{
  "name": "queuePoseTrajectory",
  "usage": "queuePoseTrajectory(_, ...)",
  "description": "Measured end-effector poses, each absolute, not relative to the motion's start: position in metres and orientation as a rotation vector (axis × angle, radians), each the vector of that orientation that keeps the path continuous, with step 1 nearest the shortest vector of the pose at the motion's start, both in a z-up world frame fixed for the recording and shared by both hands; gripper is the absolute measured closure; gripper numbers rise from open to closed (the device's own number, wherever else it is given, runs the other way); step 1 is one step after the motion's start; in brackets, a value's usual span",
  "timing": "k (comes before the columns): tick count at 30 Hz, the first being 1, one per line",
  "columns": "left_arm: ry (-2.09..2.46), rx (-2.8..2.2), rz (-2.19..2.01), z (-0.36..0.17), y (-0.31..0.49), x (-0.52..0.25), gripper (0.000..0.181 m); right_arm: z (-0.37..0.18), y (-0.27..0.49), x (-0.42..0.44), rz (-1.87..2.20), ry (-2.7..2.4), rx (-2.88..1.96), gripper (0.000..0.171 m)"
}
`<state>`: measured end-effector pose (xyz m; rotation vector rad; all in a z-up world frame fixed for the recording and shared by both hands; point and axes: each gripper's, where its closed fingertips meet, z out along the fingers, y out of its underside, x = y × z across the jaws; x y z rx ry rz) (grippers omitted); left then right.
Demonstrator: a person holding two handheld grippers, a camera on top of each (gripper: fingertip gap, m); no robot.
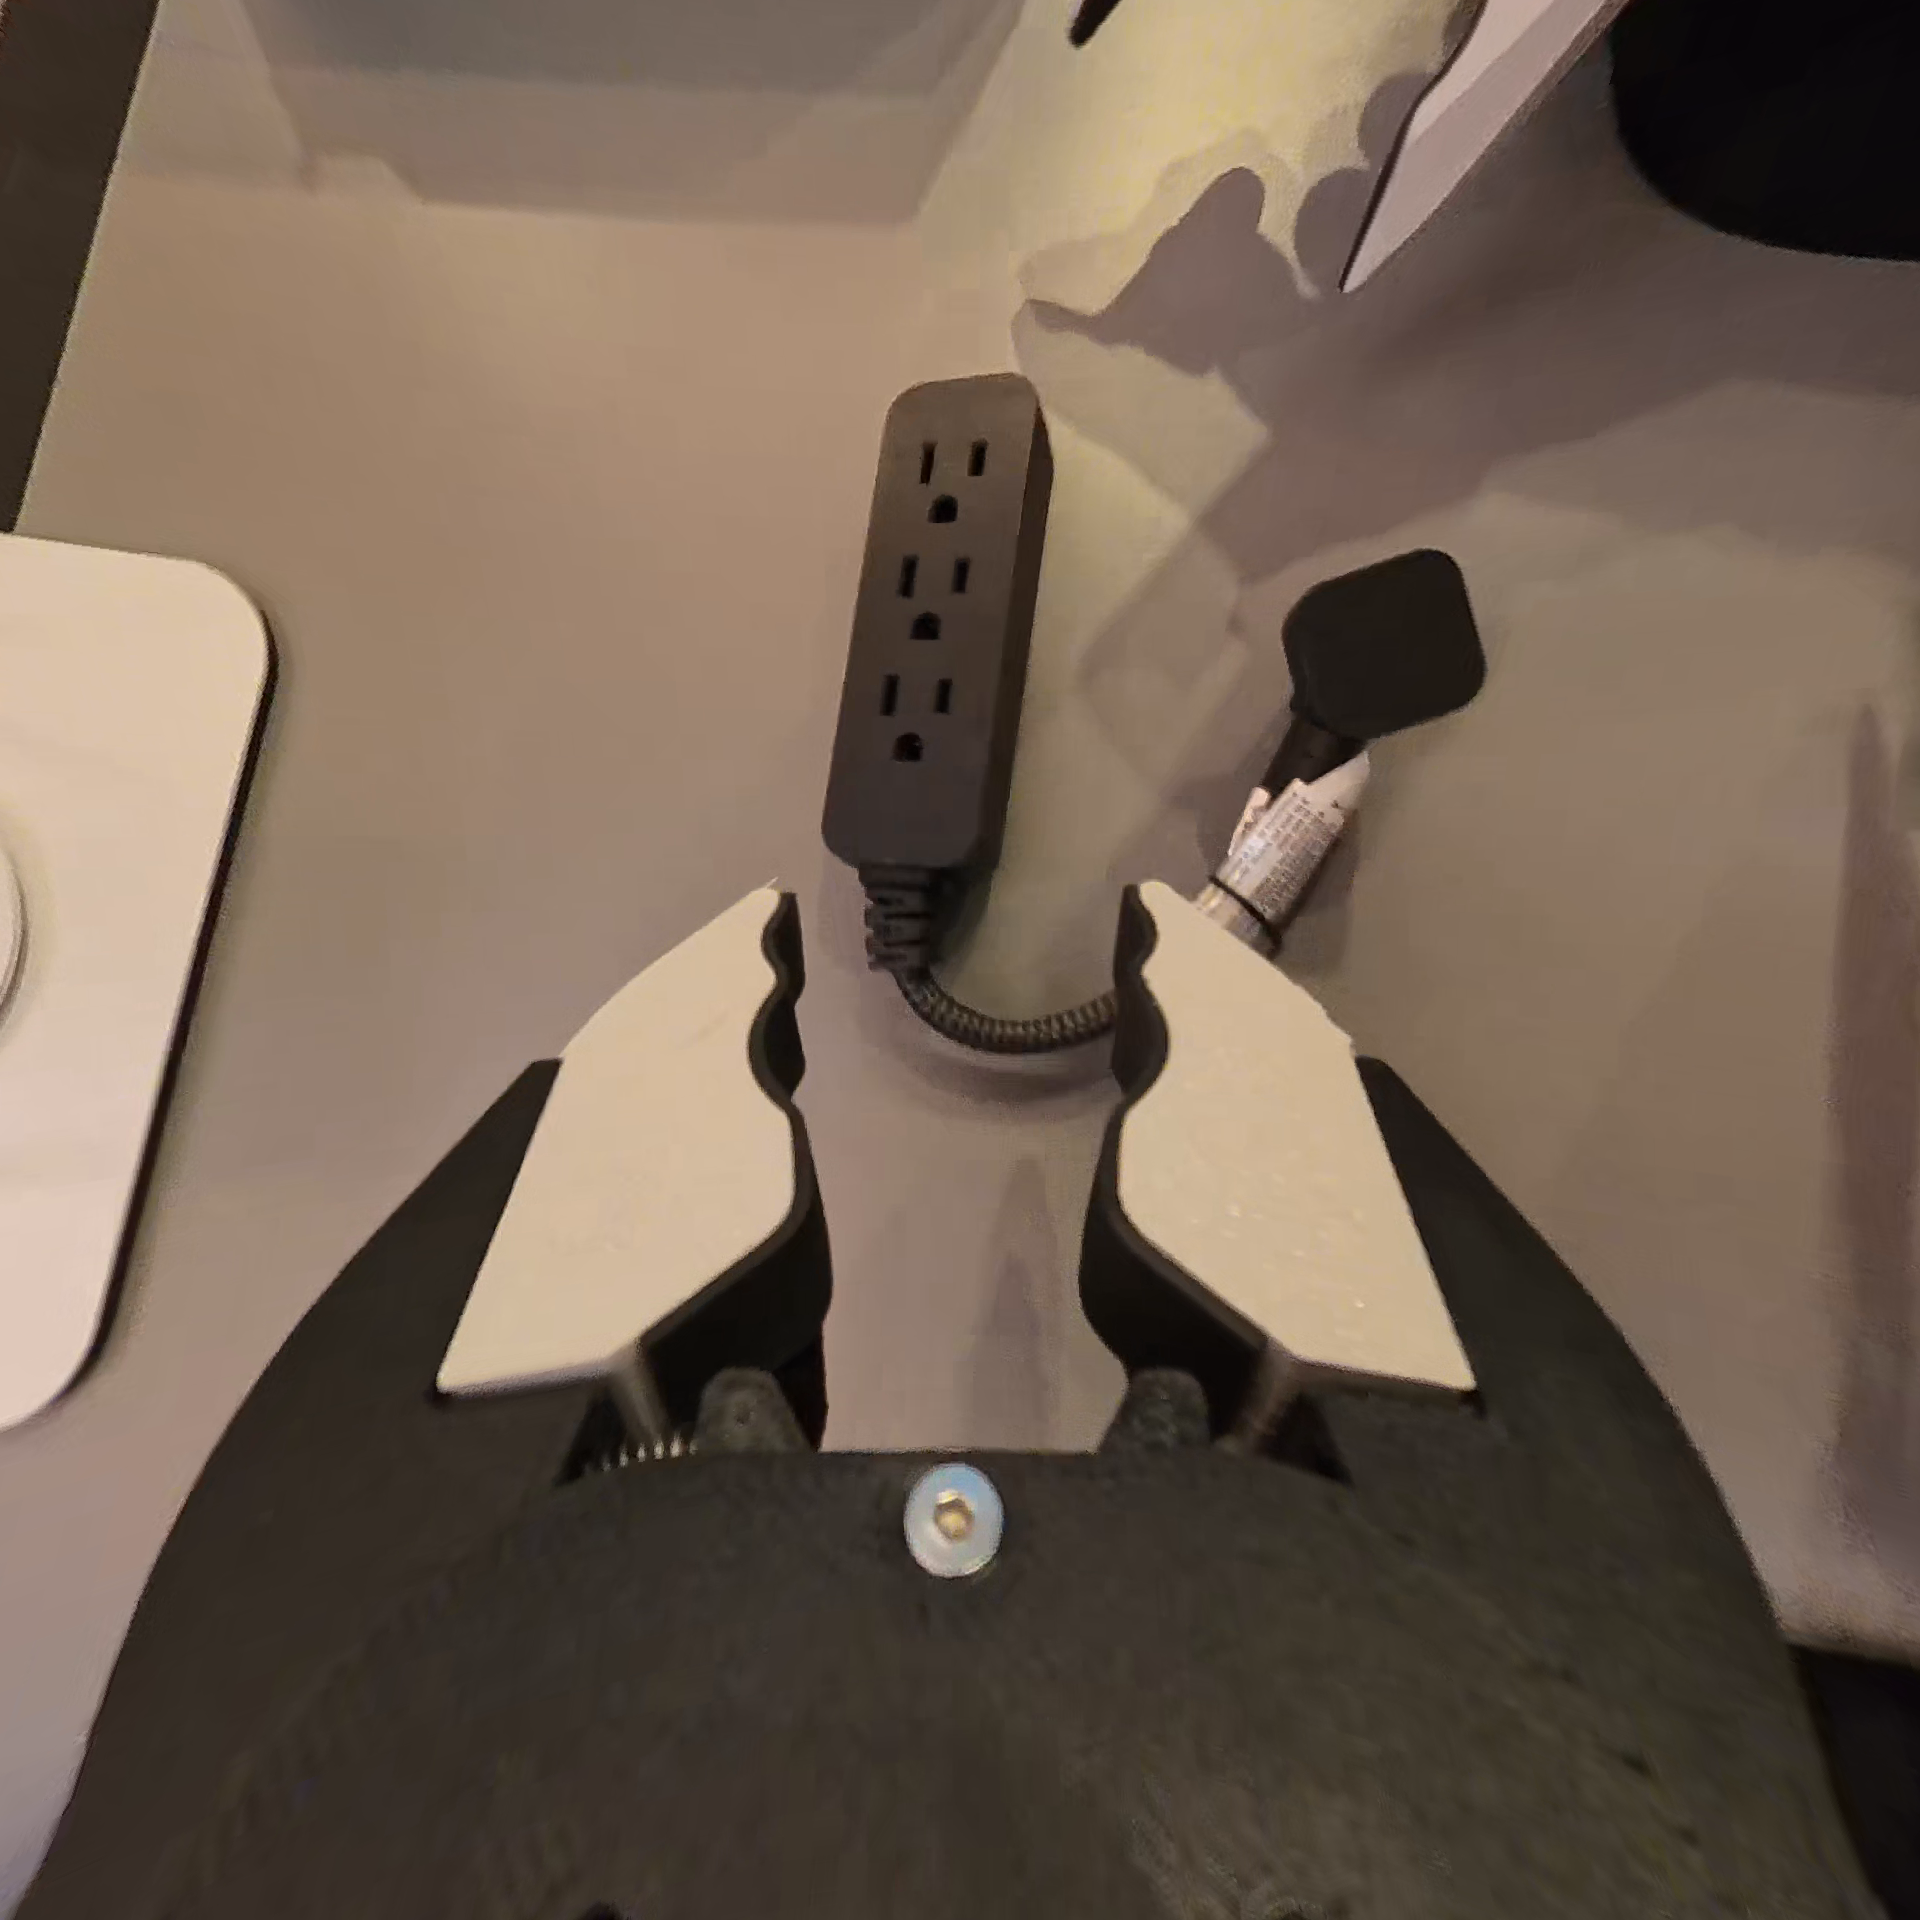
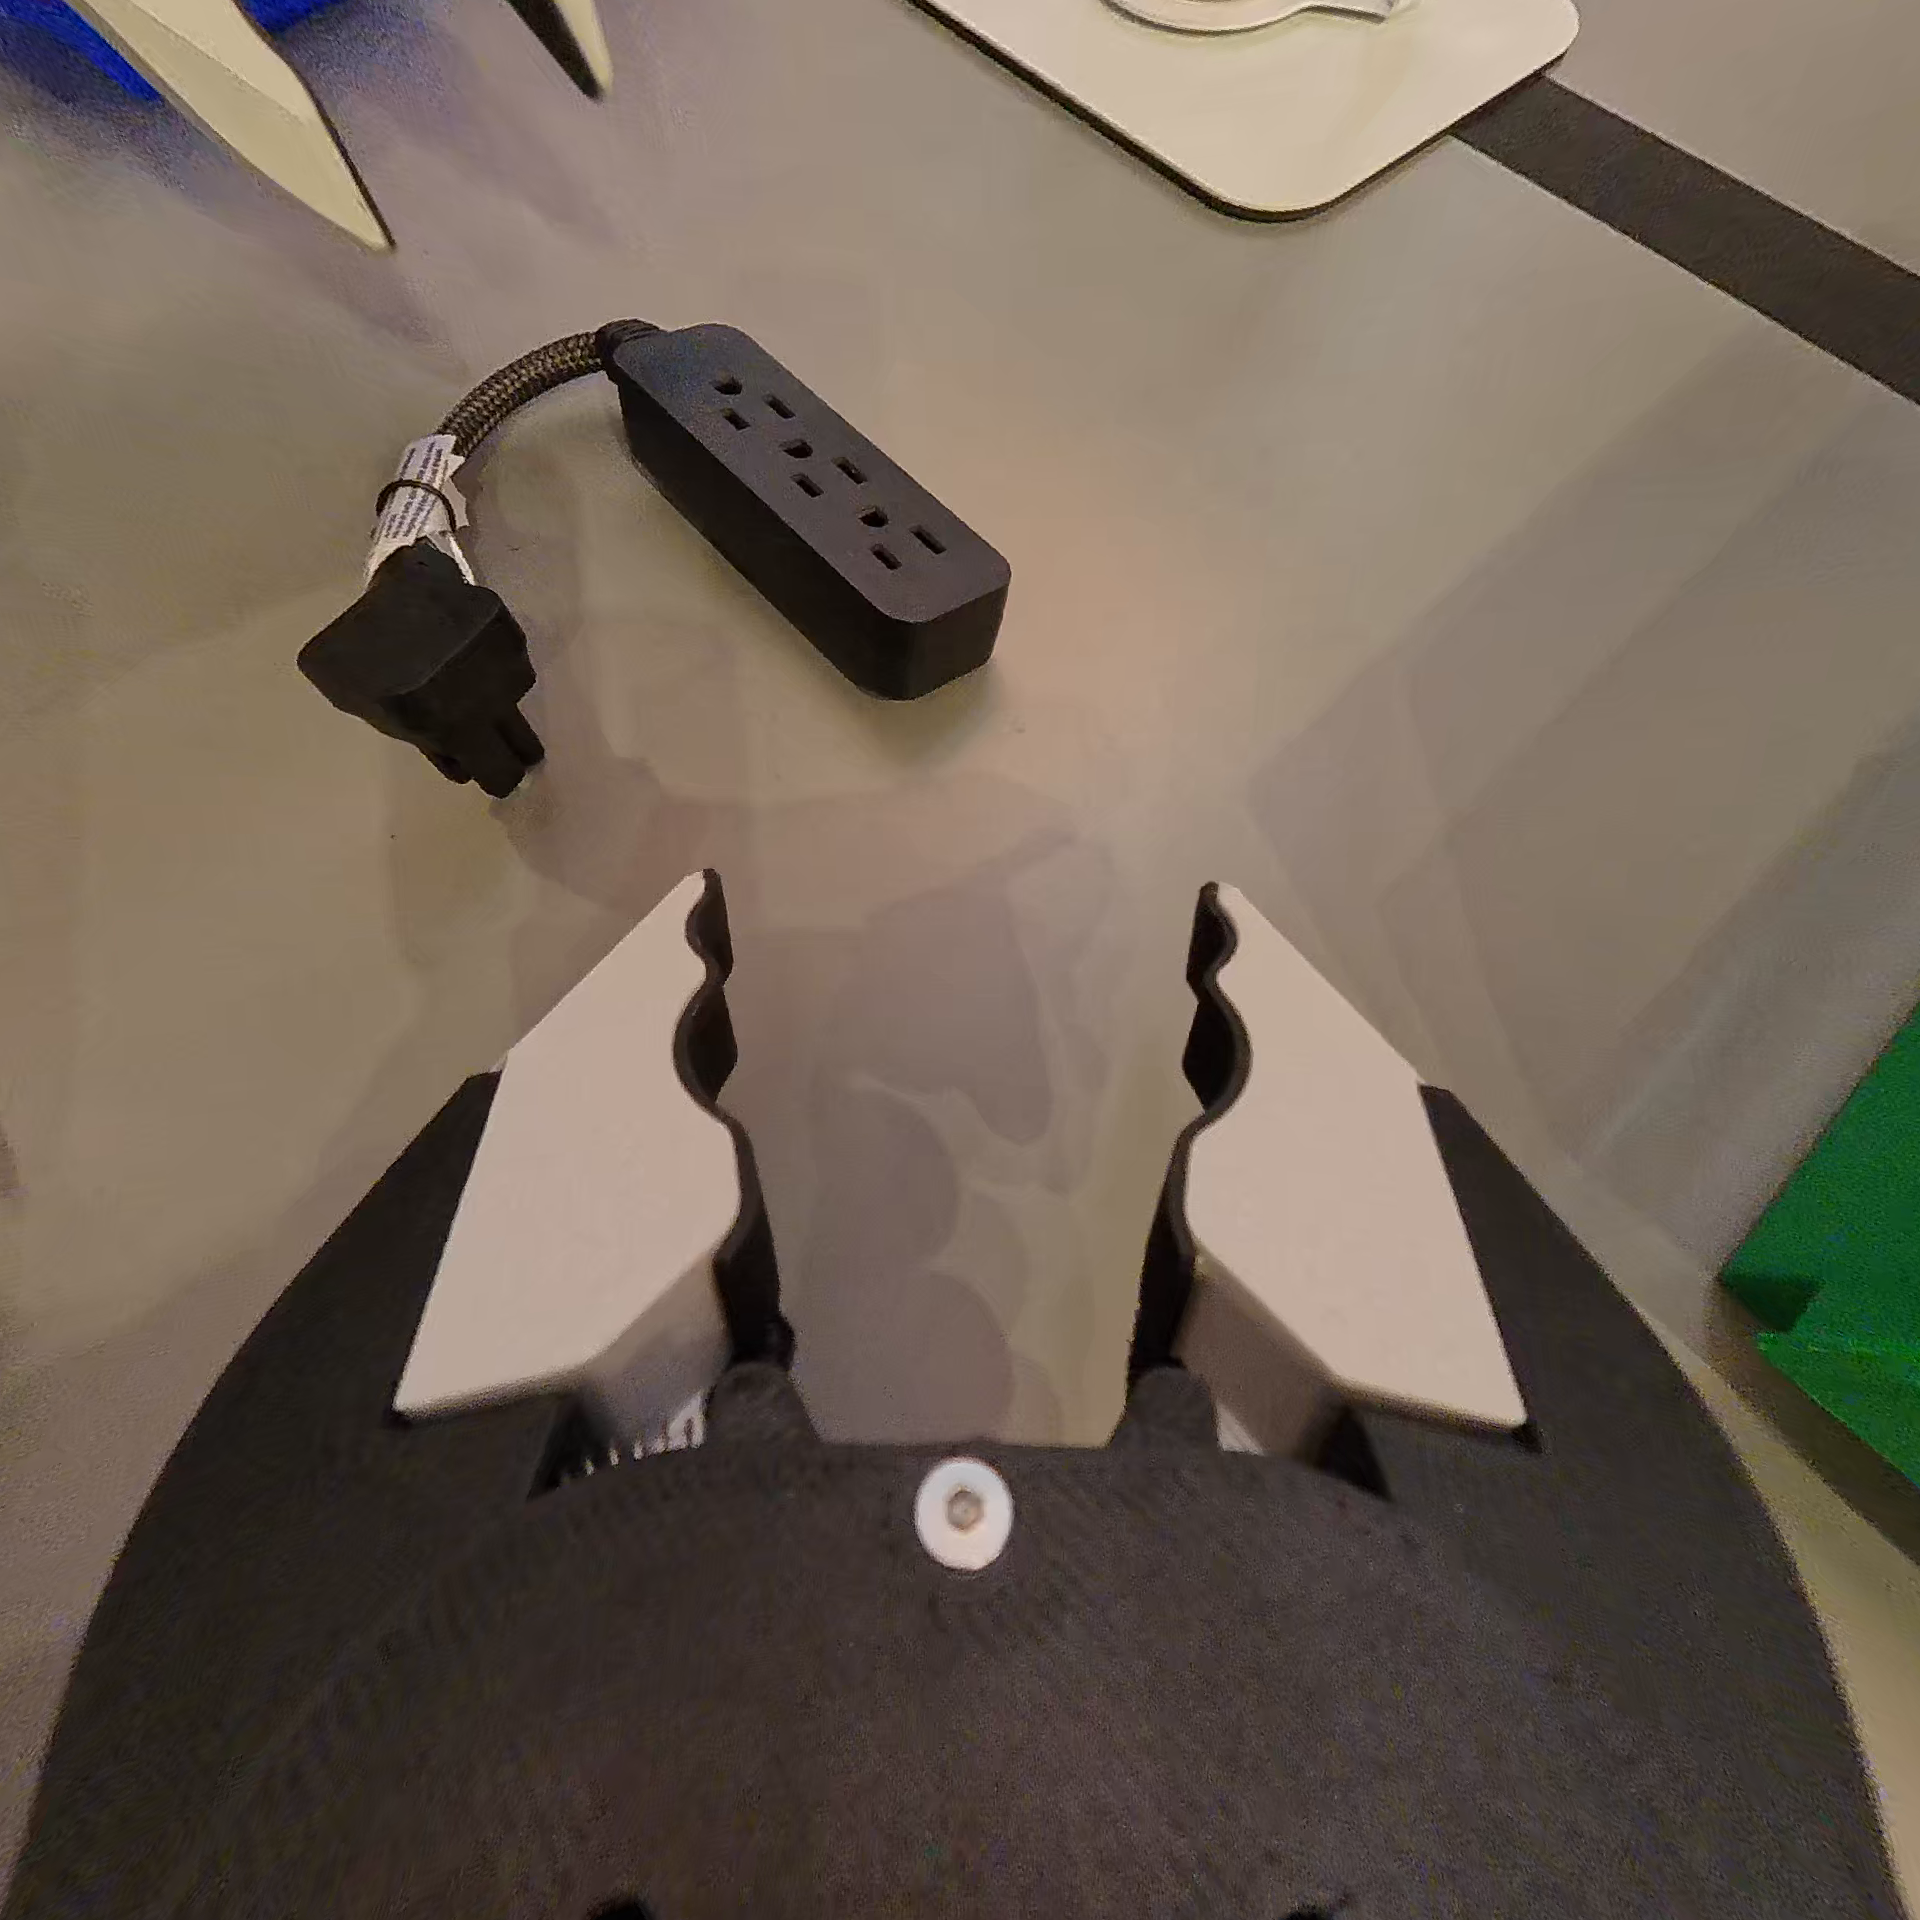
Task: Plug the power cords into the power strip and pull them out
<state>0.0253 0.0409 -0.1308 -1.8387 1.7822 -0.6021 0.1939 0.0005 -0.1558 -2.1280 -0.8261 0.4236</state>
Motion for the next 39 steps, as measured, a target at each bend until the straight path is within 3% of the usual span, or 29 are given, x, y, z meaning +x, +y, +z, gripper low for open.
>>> queuePoseTrajectory(6,1.467,-1.963,-0.486,-0.093,0.053,-0.037,0.142,-0.161,0.001,0.191,0.438,-0.831,-2.139,0.085)
queuePoseTrajectory(11,1.131,-2.111,-0.253,-0.059,0.097,-0.157,0.146,-0.163,0.002,0.189,0.453,-0.828,-2.142,0.086)
queuePoseTrajectory(15,1.082,-2.344,0.001,-0.087,0.122,-0.259,0.143,-0.164,0.003,0.187,0.459,-0.834,-2.143,0.087)
queuePoseTrajectory(19,1.01,-2.537,0.118,-0.13,0.141,-0.315,0.142,-0.162,0.004,0.184,0.461,-0.846,-2.138,0.088)
queuePoseTrajectory(24,0.998,-2.746,0.049,-0.173,0.148,-0.322,0.126,-0.161,0.002,0.184,0.454,-0.847,-2.142,0.088)
queuePoseTrajectory(28,1.061,-2.766,0.184,-0.185,0.159,-0.338,0.15,-0.161,0.0,0.188,0.442,-0.834,-2.149,0.089)
queuePoseTrajectory(30,1.034,-2.76,0.123,-0.183,0.159,-0.334,0.15,-0.161,-0.001,0.192,0.436,-0.823,-2.154,0.089)
queuePoseTrajectory(39,0.773,-2.397,0.136,-0.073,0.179,-0.335,0.151,-0.154,0.003,0.192,0.453,-0.801,-2.131,0.089)
